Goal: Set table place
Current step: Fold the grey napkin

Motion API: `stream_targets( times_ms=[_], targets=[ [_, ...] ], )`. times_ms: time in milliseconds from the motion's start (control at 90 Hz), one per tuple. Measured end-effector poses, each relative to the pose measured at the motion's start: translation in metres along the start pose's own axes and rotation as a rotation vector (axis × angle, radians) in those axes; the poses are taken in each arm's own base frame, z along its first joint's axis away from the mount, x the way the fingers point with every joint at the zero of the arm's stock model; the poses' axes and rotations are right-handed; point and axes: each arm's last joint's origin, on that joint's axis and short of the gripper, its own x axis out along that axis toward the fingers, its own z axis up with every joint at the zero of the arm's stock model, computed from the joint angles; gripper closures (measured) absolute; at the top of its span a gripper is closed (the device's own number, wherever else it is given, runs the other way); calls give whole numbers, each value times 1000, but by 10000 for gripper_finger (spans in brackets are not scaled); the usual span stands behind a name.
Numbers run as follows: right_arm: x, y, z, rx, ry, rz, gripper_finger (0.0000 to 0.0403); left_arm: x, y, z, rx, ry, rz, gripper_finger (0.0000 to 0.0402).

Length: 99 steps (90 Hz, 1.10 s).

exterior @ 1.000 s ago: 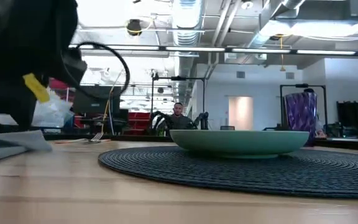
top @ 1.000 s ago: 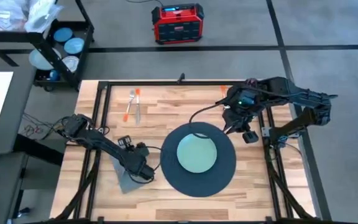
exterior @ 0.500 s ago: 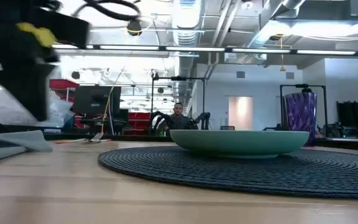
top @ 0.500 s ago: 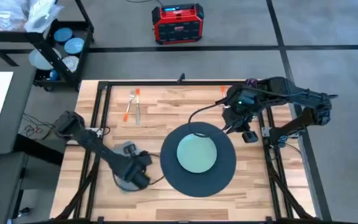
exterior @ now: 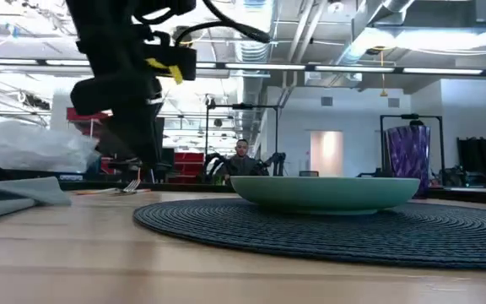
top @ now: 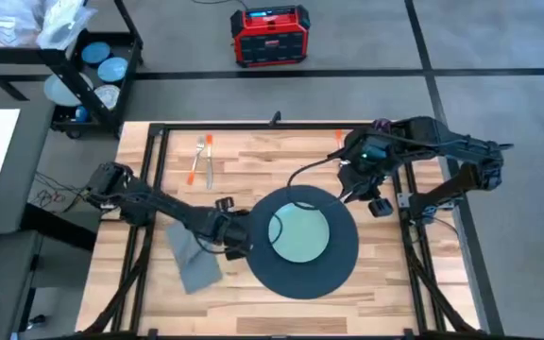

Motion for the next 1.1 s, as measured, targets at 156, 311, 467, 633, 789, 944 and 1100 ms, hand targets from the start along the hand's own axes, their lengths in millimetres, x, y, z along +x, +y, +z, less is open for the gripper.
stream_targets(
  times_ms=[156,311,467,633,789,944,1100],
  targets=[
    [0,0,-1,12,10,3,337,1,3,-5,40,56,24,253],
    [0,1,-1,12,11,4,337,-5,2,-23,25,192,67,236],
    [0,1,-1,20,15,5,337,-14,-11,-36,1,252,48,235],
    [0,1,-1,17,15,6,337,-21,-23,-44,-4,253,15,234],
    [1,5,0,5,16,16,337,-16,-25,-54,-4,286,13,234],
    [2,11,1,-17,18,28,337,-4,-23,-66,-20,322,10,234],
    [3,12,2,-26,12,32,337,4,-22,-65,-55,283,5,234]
  ],
)
